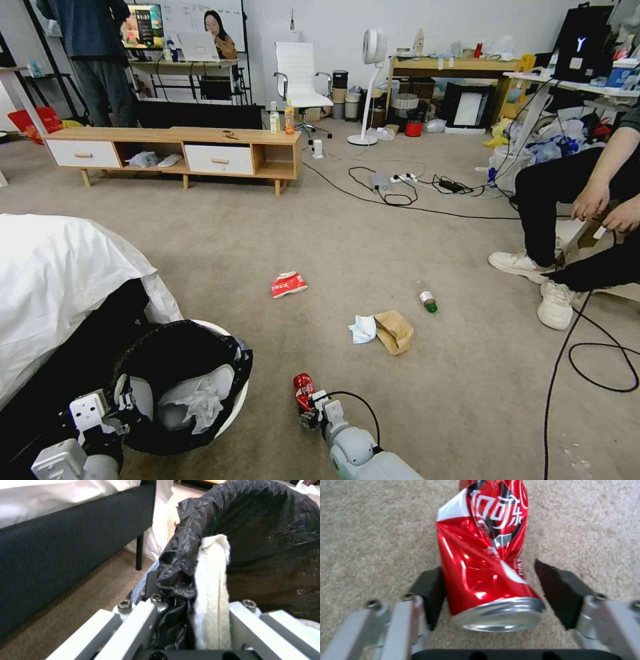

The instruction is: Pick up the trash bin and place the garbage on the floor into it.

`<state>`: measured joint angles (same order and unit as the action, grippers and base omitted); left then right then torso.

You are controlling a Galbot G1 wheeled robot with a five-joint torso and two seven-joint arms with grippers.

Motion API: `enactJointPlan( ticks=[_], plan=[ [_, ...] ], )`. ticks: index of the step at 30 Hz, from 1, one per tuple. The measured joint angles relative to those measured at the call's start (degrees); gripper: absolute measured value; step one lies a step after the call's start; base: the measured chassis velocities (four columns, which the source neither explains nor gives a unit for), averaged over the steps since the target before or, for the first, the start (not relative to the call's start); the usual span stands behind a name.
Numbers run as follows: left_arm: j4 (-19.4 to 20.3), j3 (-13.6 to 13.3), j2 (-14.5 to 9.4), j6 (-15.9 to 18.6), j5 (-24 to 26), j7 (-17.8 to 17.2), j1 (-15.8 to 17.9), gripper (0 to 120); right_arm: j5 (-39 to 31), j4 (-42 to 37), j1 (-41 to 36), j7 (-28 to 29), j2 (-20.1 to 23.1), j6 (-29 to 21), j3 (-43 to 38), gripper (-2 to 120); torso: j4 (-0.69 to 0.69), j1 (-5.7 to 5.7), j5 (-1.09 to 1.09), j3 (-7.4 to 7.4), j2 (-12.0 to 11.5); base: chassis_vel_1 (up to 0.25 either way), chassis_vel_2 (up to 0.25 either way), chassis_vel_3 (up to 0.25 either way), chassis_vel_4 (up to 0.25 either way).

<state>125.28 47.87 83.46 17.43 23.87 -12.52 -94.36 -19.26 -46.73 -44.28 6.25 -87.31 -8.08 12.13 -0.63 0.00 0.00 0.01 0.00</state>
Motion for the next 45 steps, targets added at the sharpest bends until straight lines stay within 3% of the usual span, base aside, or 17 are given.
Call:
enactJointPlan(
  ticks=[4, 9, 18, 23, 28, 36, 45],
  plan=[
    [0.01, 0.01, 0.01, -0.08, 0.0, 0.02, 0.05, 6, 0.06, -0.09, -0.17, -0.1, -0.09, 0.3, -0.05, 47, -0.01, 0.0, 0.0, 0.0, 0.0, 0.0, 0.0, 0.0, 0.0],
    [-0.16, 0.02, 0.07, -0.17, -0.02, 0.08, 0.2, 6, 0.13, -0.16, -0.26, -0.18, -0.11, 0.52, -0.2, 38, 0.0, 0.0, 0.0, 0.0, 0.0, 0.0, 0.0, 0.0, 0.0],
    [-0.31, 0.01, 0.13, -0.24, -0.02, 0.12, 0.41, 6, 0.15, -0.87, -0.31, -0.35, 0.42, 0.63, -1.26, 37, 0.01, 0.0, 0.01, 0.0, 0.0, 0.0, 0.0, 0.0, 0.0],
    [-0.34, 0.07, -0.06, -0.24, 0.13, 0.13, 0.7, 6, -0.09, -2.78, -0.26, -0.2, 1.62, 0.56, -2.81, 31, 0.0, 0.01, 0.01, 0.0, 0.0, 0.0, 0.0, 0.0, 0.0],
    [-0.31, 0.24, -0.7, 0.18, 0.99, 0.12, 1.27, 6, 0.14, -10.02, -0.7, 0.56, 6.0, 0.56, -6.64, 17, -0.01, 0.01, 0.01, 0.0, 0.0, 0.0, 0.0, 0.0, 0.0],
    [-0.47, -0.41, -1.09, 0.62, 1.15, 0.05, 2.0, 6, 0.92, -22.36, -0.94, 1.08, 9.46, 0.75, -11.12, 13, 0.01, 0.01, 0.01, 0.01, 0.0, 0.0, 0.0, 0.0, 0.0],
    [-1.07, -1.87, -2.02, 1.67, 1.13, -0.3, 3.14, 6, -3.03, -40.72, -0.57, 1.28, 13.86, 1.36, -13.64, 10, -0.02, 0.01, 0.0, 0.0, 0.0, 0.0, 0.0, 0.0, 0.0]
  ],
)
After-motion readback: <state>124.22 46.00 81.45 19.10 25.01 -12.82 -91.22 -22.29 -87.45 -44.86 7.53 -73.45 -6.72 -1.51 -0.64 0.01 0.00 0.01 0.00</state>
